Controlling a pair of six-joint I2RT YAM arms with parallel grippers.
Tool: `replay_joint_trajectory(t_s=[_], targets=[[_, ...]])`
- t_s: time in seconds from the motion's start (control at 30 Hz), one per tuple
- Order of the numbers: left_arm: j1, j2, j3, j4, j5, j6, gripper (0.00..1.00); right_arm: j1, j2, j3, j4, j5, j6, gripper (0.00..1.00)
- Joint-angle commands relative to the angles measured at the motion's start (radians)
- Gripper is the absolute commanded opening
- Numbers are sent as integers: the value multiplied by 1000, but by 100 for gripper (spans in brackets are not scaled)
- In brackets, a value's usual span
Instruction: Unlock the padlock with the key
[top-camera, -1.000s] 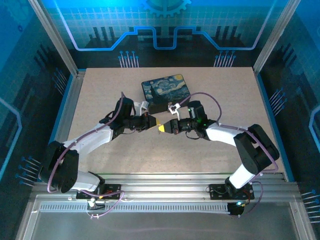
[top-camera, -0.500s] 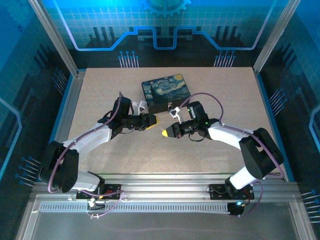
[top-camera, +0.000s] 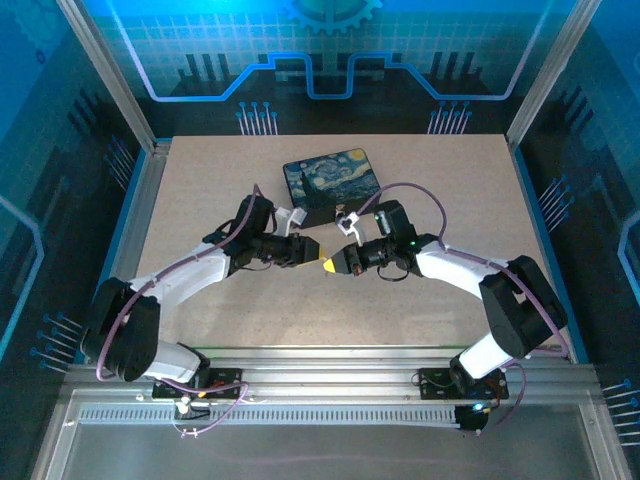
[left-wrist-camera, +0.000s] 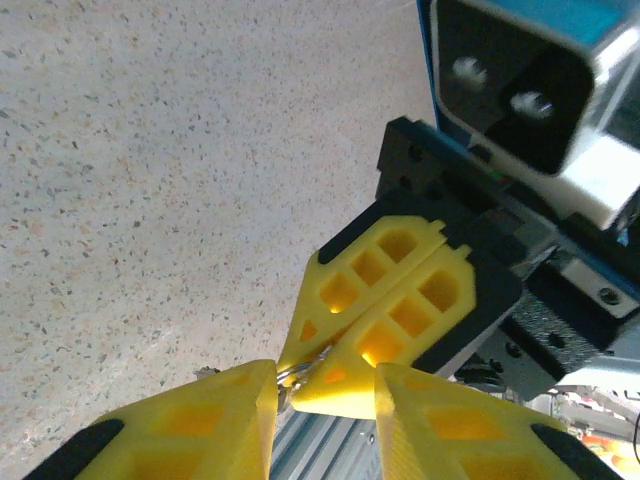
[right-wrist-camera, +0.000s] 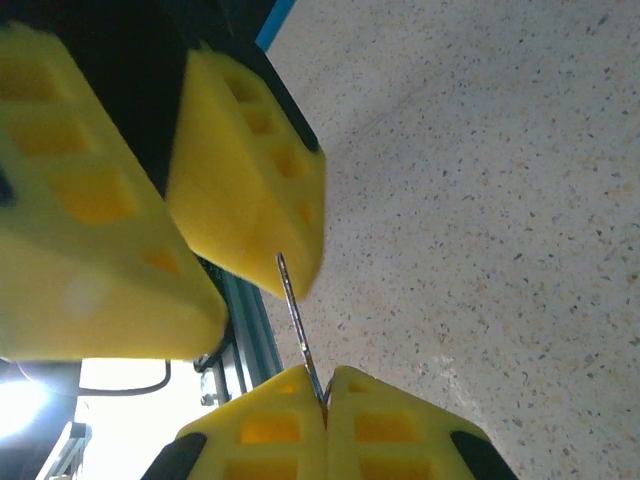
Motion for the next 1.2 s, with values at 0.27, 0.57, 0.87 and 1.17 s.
replay_joint_trajectory(t_s=[0.27, 0.57, 0.87, 1.17], targets=[[-9, 7, 43, -72, -12, 68, 18, 4, -3, 33, -43, -43, -13, 0], [-9, 13, 40, -63, -18, 70, 22, 4, 11, 33, -63, -59, -23, 0], [-9, 16, 30, -24, 21, 58, 22, 11, 46, 71, -67, -68, -7, 0], [-8, 13, 24, -32, 18, 68, 16, 15, 59, 78, -72, -75, -12, 1]])
